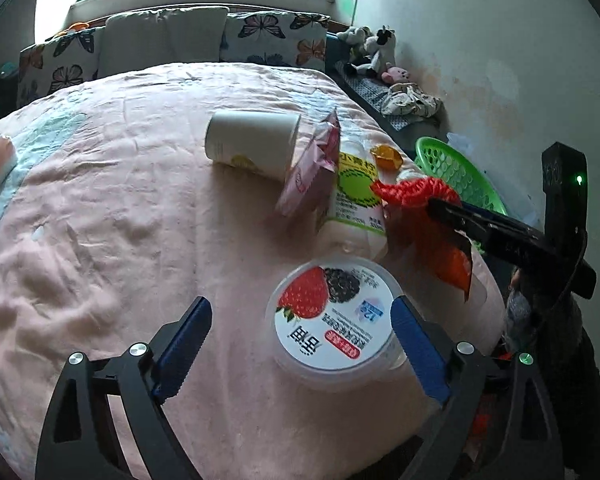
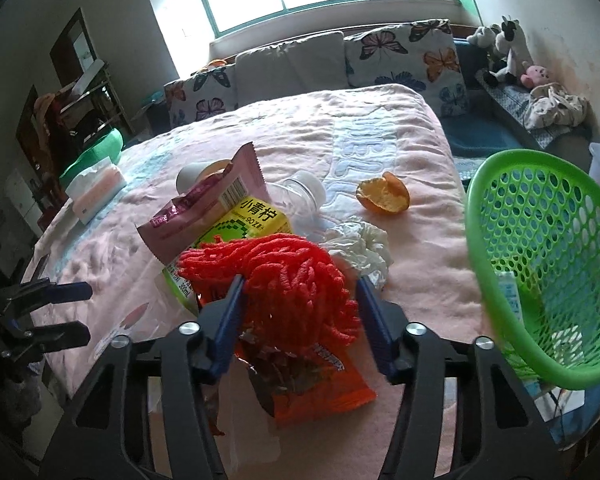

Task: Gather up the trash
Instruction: 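Grasp the strawberry yogurt cup with the left tool while the right tool grasps the red mesh bag, then carry the yogurt cup and red mesh bag over the green basket and release both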

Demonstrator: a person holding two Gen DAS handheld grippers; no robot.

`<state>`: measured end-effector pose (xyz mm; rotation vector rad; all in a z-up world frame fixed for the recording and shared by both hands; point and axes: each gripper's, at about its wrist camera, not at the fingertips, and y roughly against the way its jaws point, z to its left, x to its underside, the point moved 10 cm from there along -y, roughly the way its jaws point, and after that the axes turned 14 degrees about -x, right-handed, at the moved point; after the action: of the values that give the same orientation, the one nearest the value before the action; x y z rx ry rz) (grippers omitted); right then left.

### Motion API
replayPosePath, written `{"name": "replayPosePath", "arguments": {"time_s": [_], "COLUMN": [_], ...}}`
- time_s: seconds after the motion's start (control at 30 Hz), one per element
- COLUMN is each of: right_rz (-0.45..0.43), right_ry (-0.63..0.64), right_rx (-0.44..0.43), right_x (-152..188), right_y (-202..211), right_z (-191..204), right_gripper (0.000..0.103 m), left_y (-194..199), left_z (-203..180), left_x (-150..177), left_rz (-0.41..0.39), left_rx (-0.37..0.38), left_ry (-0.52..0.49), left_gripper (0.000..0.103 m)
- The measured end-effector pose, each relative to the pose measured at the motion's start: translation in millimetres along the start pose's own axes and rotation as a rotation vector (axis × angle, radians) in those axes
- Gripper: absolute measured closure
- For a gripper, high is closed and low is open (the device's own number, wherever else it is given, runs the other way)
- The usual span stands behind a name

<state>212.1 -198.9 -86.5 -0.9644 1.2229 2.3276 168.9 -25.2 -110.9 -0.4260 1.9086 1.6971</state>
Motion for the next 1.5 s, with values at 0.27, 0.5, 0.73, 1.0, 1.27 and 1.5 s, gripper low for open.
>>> {"name": "replayPosePath", "arguments": {"time_s": [0.27, 0.5, 0.73, 1.0, 1.27, 1.5], "right_rz": [-0.046, -0.116, -0.146, -0.146, -0.153, -0.161], "right_ry": [0.013, 0.034, 0.036, 0.023, 0.011, -0.005], "right_rx": [-0.016, -0.021, -0.010, 0.006, 0.024, 0.041], "right_x": [-9.7, -25.7, -30.6, -25.2, -23.6, -21.4], "right_y": [17.1, 44.9, 62.1, 64.2, 70.0, 75.6], "right_z": [8.6, 19.7, 19.9, 16.4, 9.7, 2.1], "right_gripper": [0.064, 0.064, 0.064, 0.064, 0.064, 0.064], "left_y": [-0.8, -18.1, -27.0, -31.4, -36.6, -40.2], "left_z": [-15.2, -17.7, -19.5, -24.8, -32.0, -39.6], "left_x": [5.7, 6.7, 5.0, 3.5, -0.7, 1.5], "left_rz": [0.003, 0.046, 0.059, 0.060, 0.058, 0.055], "left_rx": [0.056, 0.095, 0.134, 0.157, 0.186, 0.202], "left_ry": [-0.052, -0.042, -0.032, -0.055, -0.062, -0.069], "left_gripper": [0.009, 0.009, 0.008, 0.008, 0.008, 0.011]}}
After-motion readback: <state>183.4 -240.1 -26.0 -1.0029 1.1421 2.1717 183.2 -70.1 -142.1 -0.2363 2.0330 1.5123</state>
